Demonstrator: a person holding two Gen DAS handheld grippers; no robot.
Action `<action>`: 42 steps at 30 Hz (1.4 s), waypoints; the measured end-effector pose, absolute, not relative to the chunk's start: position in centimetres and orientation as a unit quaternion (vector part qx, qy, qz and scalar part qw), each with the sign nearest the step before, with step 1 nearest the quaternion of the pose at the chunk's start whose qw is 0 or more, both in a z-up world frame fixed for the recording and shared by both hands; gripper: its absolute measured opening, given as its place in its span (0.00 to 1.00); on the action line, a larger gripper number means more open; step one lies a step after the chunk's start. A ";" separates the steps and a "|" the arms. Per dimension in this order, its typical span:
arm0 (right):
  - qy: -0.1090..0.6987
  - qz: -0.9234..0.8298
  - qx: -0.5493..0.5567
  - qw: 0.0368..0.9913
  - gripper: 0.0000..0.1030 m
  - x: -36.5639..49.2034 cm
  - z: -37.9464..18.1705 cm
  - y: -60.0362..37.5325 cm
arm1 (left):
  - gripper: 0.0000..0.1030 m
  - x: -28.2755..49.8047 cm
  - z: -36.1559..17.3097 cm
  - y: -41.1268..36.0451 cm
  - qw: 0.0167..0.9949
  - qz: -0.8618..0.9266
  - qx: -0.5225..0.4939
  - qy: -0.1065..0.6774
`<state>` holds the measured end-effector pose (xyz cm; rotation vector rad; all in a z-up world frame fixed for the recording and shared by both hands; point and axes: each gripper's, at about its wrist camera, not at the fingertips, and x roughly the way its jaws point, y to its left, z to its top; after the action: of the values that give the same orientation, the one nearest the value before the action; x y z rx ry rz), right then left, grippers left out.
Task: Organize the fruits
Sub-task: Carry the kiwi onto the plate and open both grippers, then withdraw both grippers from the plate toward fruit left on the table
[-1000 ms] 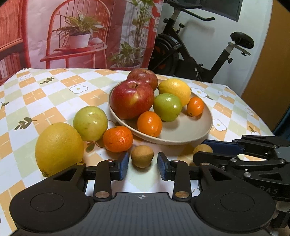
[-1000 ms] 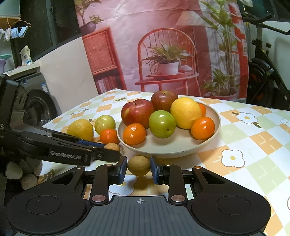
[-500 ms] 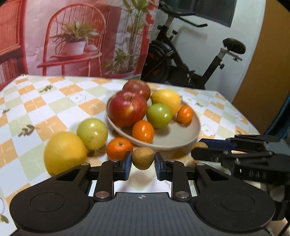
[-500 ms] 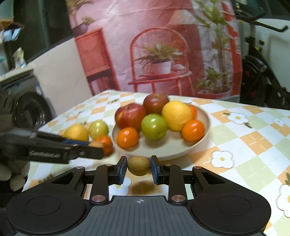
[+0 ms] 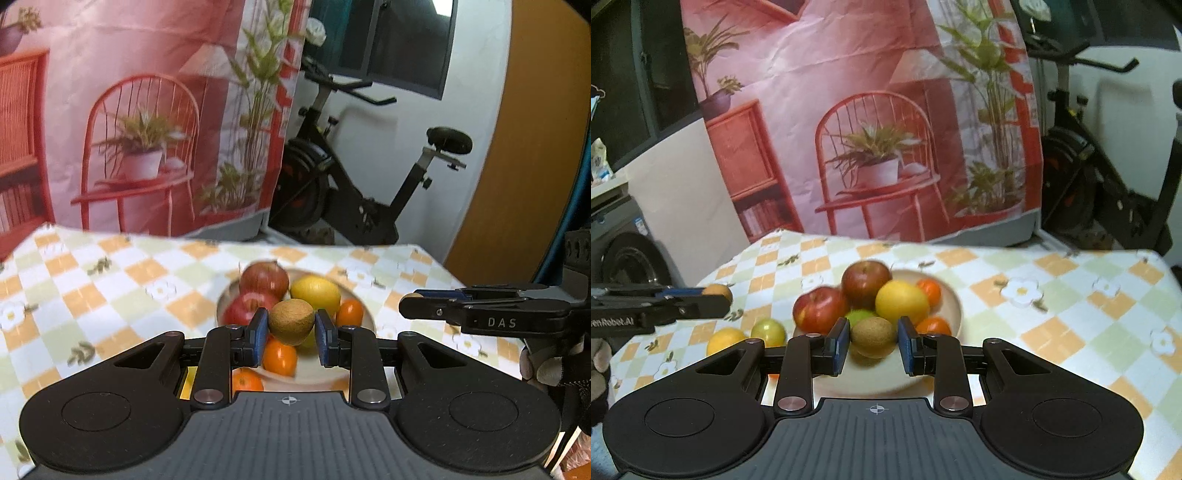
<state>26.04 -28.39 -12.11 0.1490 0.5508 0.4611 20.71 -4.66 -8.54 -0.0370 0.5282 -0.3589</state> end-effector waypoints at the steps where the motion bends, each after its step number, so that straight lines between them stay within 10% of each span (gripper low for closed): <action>1: 0.267 0.224 0.068 0.935 0.25 26.3 -11.8 -28.3 | 0.28 20.8 -8.4 -4.7 0.950 -0.177 -0.017 0.256; 32: 0.332 0.239 0.019 0.912 0.26 31.8 -18.2 -27.2 | 0.28 26.1 -15.4 -9.8 0.909 -0.216 0.046 0.355; 38: 0.323 0.235 0.031 0.916 0.41 31.6 -17.9 -27.3 | 0.29 26.2 -15.5 -9.8 0.905 -0.215 0.046 0.363; 42: 0.312 0.223 0.038 0.923 0.55 31.0 -17.1 -27.6 | 0.49 26.2 -14.9 -9.4 0.904 -0.221 0.036 0.364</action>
<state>31.03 -27.64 -17.12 0.0786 0.6409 0.4577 26.22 -9.39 -14.87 0.0748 0.7520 -0.4575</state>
